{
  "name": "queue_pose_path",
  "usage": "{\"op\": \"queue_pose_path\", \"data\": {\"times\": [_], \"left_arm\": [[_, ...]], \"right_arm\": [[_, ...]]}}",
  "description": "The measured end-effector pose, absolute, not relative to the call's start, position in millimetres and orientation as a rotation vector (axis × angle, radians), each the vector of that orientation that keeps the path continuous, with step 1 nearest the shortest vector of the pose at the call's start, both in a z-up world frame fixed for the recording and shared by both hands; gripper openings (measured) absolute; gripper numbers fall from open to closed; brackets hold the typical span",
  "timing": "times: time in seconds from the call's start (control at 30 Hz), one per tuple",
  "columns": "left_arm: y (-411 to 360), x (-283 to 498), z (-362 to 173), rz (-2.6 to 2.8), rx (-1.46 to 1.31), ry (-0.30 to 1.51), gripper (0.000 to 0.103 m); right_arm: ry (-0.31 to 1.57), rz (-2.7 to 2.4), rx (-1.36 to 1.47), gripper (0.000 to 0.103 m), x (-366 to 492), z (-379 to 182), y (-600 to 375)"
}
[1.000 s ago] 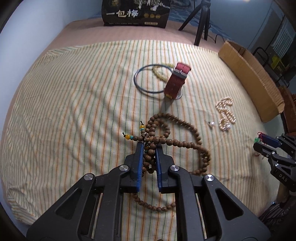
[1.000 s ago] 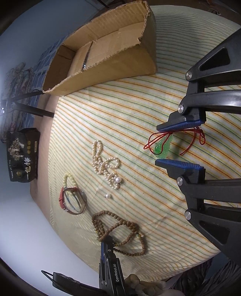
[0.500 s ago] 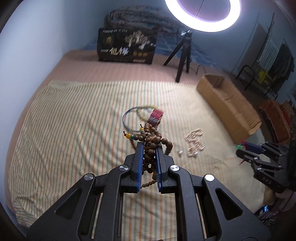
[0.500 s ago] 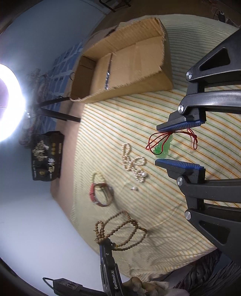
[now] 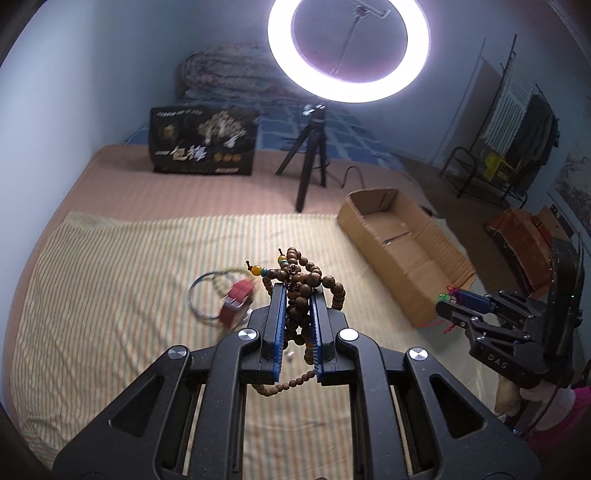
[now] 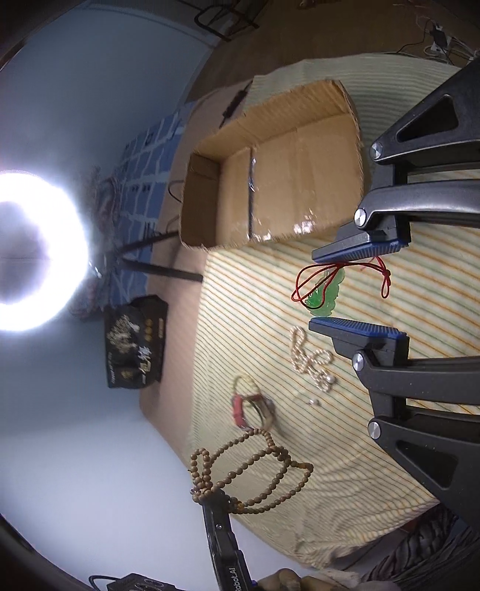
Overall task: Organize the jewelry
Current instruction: 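Carry both into the cardboard box and open both tools to release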
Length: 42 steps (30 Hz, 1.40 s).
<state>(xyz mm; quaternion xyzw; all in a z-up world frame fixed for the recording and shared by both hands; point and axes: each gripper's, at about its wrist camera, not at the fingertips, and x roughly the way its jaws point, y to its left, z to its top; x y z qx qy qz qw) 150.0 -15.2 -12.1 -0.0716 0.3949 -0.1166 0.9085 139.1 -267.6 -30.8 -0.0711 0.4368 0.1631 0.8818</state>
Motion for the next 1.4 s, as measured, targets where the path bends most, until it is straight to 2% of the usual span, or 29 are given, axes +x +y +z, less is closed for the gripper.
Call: {"op": "queue_pose_path", "data": {"times": [0.37,0.8,1.4], "left_arm": [[-73,188,18,-0.337,-0.150,0.758,0.011],[-150,250,19,-0.437,-0.176,0.756,0.011],[-222,319,-43,-0.468,-0.126,0.862,0.010]], "right_arm": [[0.885,0.260,-0.118,0.030,169,-15,-307],[0.916,0.185,-0.091,0.030,210,-21,-357],[1.001,0.166,-0.113,0.030,245,-63,-383]]}}
